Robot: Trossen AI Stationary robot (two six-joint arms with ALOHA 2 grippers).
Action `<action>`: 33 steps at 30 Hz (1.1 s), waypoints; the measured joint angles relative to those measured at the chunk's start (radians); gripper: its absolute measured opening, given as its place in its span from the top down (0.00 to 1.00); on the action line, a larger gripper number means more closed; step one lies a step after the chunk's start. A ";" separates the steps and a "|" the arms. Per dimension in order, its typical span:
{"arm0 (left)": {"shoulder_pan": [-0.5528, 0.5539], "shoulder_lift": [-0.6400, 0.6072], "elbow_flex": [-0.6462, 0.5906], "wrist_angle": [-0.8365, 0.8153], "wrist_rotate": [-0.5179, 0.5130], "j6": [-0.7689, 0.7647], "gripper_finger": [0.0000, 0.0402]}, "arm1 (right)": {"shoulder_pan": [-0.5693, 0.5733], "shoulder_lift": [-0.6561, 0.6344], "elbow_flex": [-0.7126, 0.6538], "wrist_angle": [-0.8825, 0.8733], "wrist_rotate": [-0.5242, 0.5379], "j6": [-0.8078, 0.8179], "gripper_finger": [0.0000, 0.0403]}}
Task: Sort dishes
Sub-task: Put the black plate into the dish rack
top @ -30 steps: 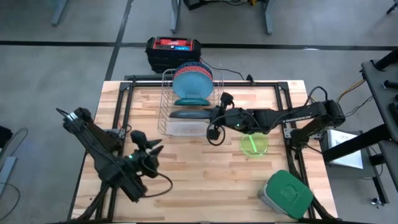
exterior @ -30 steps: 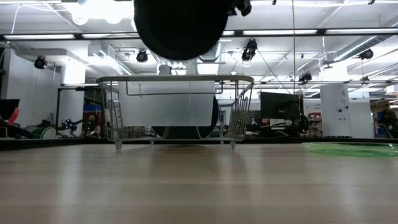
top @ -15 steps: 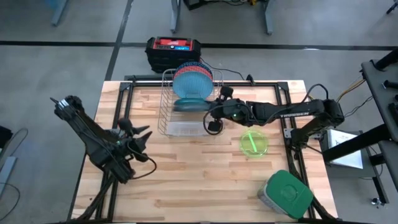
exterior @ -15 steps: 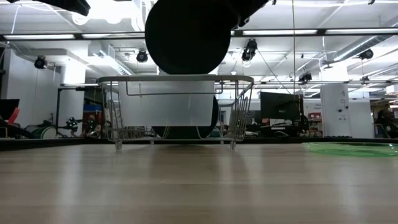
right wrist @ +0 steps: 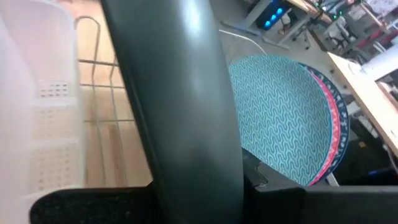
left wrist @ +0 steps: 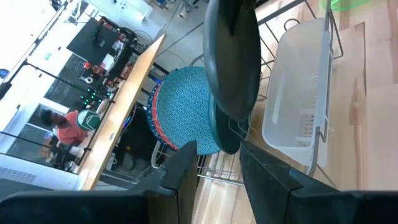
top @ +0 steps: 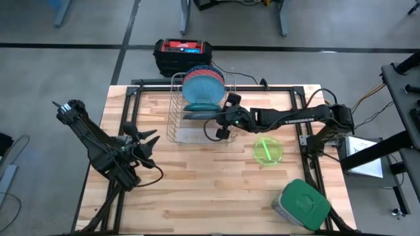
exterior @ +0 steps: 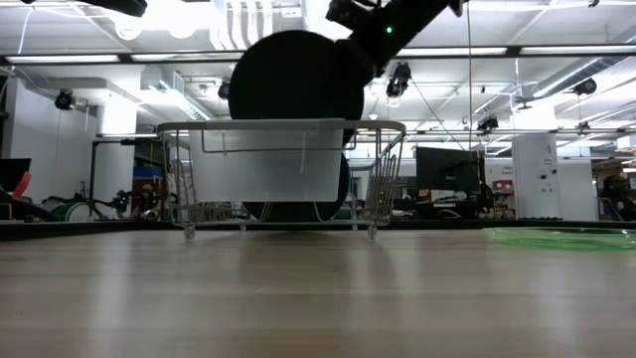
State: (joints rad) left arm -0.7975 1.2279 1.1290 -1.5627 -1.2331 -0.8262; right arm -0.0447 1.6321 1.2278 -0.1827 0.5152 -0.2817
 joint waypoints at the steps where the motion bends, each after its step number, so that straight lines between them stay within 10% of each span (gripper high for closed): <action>1: 0.000 0.001 0.000 0.000 0.000 0.000 0.72 | -0.004 0.005 0.000 0.003 0.001 0.008 0.93; 33: 0.001 0.001 -0.066 0.000 -0.025 0.002 0.72 | -0.081 0.100 0.008 -0.022 -0.106 0.132 0.77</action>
State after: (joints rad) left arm -0.7967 1.2289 1.0630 -1.5631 -1.2583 -0.8238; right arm -0.1252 1.7325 1.2354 -0.2049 0.4089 -0.1497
